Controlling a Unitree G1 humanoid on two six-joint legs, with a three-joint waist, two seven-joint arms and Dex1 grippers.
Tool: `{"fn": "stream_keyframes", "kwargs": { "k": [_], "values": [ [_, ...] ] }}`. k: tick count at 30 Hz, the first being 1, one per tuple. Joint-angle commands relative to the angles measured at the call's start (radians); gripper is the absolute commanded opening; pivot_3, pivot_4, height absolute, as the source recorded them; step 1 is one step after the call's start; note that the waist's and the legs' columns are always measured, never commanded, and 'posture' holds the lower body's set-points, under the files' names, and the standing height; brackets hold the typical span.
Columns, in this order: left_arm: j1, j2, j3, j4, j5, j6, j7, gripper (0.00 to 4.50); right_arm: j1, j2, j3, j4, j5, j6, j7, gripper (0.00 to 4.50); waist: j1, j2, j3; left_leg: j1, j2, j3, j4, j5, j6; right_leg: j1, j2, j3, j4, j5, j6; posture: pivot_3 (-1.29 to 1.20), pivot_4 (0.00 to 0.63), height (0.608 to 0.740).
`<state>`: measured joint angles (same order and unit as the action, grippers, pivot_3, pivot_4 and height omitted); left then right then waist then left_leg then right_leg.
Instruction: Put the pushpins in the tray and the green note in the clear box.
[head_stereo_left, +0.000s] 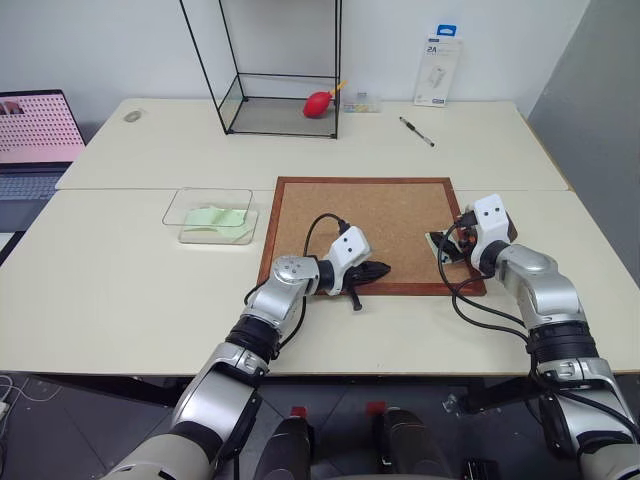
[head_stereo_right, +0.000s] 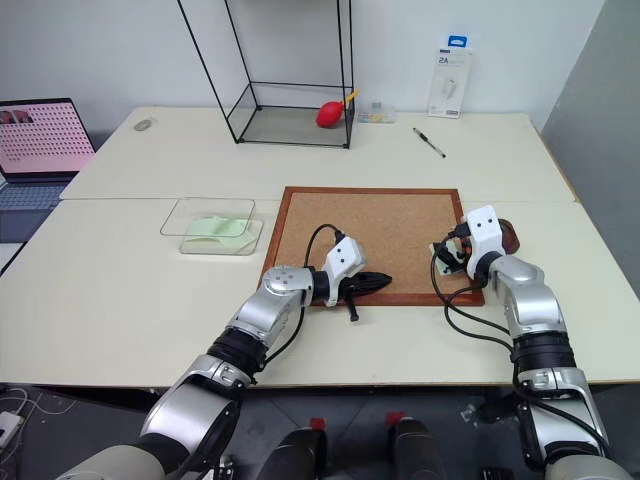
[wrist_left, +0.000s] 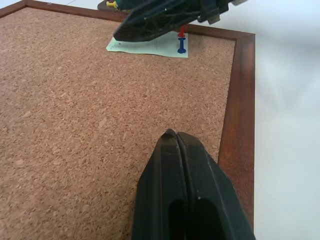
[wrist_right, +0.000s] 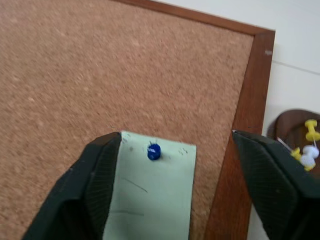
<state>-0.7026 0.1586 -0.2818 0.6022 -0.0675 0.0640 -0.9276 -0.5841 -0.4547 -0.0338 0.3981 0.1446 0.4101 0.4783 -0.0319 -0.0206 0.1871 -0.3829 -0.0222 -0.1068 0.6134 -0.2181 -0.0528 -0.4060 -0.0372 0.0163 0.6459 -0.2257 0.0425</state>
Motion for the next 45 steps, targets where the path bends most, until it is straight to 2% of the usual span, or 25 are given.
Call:
{"fn": "stream_keyframes", "kwargs": {
  "k": [1, 14, 31, 34, 40, 45],
  "values": [
    [0.016, -0.006, 0.001, -0.009, 0.008, 0.011, 0.003, 0.00, -0.041, 0.008, -0.005, -0.008, -0.005, -0.030, 0.004, 2.75, 0.000, 0.000, 0.000, 0.000, 0.000, 0.000, 0.000, 0.000, 0.000, 0.000, 0.000, 0.000, 0.000, 0.000, 0.000, 0.00, 0.150, 0.740],
    [0.017, -0.002, 0.000, 0.002, 0.019, 0.011, 0.006, 0.00, -0.044, 0.003, -0.014, -0.029, -0.007, -0.018, 0.022, 0.03, 0.000, 0.000, 0.000, 0.000, 0.000, 0.000, 0.000, 0.000, 0.000, 0.000, 0.000, 0.000, 0.000, 0.000, 0.000, 0.00, 0.150, 0.740],
    [0.019, -0.010, -0.009, 0.022, 0.035, 0.007, 0.016, 0.00, -0.008, 0.002, -0.042, -0.191, 0.041, 0.069, 0.037, 0.03, 0.000, 0.001, 0.000, 0.000, 0.000, 0.000, 0.000, 0.000, 0.000, 0.000, 0.000, 0.000, 0.000, 0.000, 0.000, 0.00, 0.150, 0.740],
    [0.017, -0.010, -0.009, 0.027, 0.039, 0.002, 0.015, 0.00, -0.001, -0.012, -0.025, -0.195, 0.024, 0.103, 0.033, 0.50, 0.000, 0.001, 0.000, 0.000, 0.000, 0.000, 0.000, 0.000, 0.000, 0.000, 0.000, 0.000, 0.000, 0.000, 0.000, 0.00, 0.150, 0.740],
    [0.014, -0.014, -0.007, 0.034, 0.041, -0.004, 0.020, 0.00, -0.018, -0.022, 0.012, -0.154, -0.016, 0.136, 0.031, 1.91, 0.000, 0.001, -0.001, 0.000, 0.000, 0.000, 0.000, 0.000, 0.000, 0.000, 0.000, 0.000, 0.000, 0.000, 0.000, 0.00, 0.150, 0.740],
    [0.017, -0.015, -0.007, 0.032, 0.042, -0.006, 0.022, 0.00, -0.034, -0.018, 0.015, -0.108, -0.033, 0.119, 0.014, 1.91, 0.000, 0.001, -0.001, 0.000, 0.000, 0.000, 0.000, 0.000, 0.000, 0.000, 0.000, 0.000, 0.000, 0.000, 0.000, 0.00, 0.150, 0.740]
  ]
}}
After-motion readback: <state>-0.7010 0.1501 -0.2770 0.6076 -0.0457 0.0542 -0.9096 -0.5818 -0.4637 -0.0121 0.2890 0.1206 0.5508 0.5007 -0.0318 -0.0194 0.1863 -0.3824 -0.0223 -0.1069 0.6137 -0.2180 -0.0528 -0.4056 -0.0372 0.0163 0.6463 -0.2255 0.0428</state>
